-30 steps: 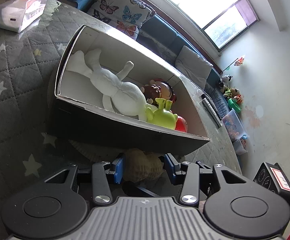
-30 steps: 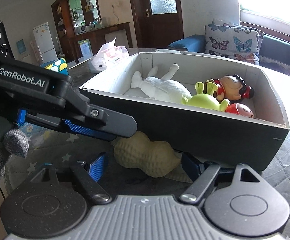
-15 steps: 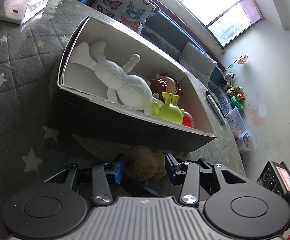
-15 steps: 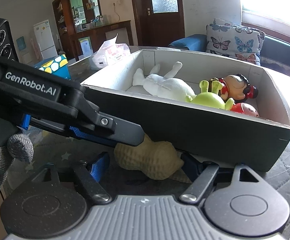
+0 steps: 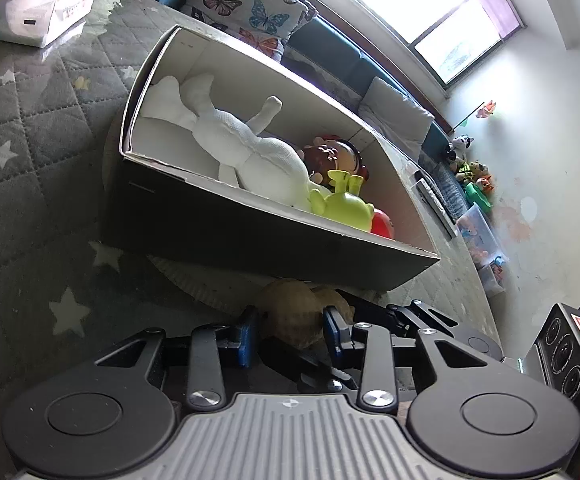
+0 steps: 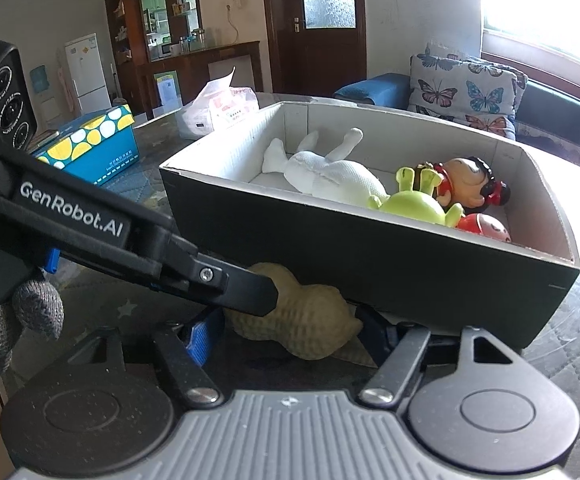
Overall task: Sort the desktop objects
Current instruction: 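Close the left tool on the beige peanut plush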
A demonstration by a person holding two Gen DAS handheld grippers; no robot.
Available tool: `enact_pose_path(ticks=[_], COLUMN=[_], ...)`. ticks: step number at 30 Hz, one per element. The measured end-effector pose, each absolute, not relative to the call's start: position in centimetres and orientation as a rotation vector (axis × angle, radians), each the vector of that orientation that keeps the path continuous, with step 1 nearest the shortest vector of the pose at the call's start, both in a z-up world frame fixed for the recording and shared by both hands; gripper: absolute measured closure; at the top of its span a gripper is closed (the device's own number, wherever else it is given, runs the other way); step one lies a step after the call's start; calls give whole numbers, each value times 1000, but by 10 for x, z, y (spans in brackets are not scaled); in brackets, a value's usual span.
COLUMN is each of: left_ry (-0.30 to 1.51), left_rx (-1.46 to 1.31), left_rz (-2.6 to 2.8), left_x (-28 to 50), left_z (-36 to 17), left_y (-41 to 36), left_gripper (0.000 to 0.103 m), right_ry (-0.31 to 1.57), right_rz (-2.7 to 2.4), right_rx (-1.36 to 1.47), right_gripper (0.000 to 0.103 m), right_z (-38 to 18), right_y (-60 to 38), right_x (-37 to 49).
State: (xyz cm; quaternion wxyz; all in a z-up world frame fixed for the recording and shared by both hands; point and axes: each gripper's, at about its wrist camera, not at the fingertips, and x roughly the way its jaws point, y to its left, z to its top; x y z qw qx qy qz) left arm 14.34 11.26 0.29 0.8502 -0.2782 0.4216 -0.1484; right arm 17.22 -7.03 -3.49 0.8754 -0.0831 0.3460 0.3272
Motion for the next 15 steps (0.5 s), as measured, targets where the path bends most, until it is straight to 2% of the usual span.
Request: enact_pose_path(ticks=[15], left_ry=[835], left_rx=[-585], left_rz=[-346], left_x=[125], left_z=[29], left_y=[112], left_gripper=[68], right_ry=[643], right_rz=[697], right_rx=[-219], right_gripper=[30], right_z=[-4], right_y=[-77], right_x=[149])
